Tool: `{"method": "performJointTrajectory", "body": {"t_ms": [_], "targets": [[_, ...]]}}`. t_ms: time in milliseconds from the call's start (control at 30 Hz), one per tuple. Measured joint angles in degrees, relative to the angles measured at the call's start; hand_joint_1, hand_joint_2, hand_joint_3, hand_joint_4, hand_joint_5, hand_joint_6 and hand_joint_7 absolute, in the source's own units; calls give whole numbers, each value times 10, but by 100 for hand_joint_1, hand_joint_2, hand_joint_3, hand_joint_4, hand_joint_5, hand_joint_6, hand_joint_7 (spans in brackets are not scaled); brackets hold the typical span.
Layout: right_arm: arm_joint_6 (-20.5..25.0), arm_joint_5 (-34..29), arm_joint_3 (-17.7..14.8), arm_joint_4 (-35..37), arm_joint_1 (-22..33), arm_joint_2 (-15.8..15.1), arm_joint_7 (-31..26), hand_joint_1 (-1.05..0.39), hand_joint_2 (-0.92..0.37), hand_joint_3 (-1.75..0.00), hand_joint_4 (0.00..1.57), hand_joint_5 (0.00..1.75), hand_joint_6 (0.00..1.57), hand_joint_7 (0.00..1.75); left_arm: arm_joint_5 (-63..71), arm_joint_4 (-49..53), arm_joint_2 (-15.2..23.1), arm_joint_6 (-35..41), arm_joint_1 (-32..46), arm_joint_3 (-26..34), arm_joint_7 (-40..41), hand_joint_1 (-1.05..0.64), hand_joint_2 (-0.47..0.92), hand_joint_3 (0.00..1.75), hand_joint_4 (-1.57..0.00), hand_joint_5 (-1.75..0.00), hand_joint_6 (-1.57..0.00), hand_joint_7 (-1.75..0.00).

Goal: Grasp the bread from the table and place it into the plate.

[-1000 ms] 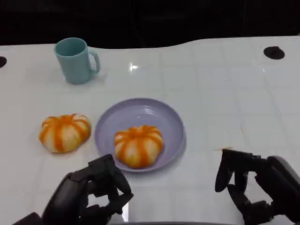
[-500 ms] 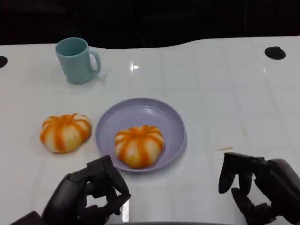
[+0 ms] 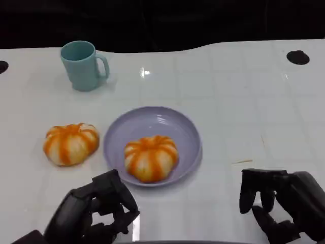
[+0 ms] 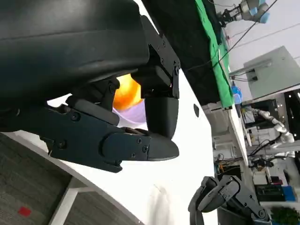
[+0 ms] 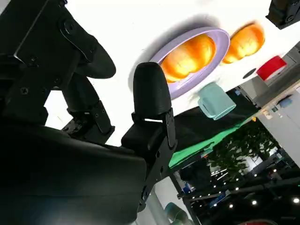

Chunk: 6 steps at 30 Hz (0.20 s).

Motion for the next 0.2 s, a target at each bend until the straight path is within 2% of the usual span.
{"method": "performJointTrajectory", "body": {"t_ms": [200], "targets": [[0, 0, 0, 0, 0, 0, 0, 7, -6, -160, 92, 174, 81, 152, 1, 0, 0, -4, 0, 0, -2, -54, 92, 28, -72, -175, -65, -153]]}}
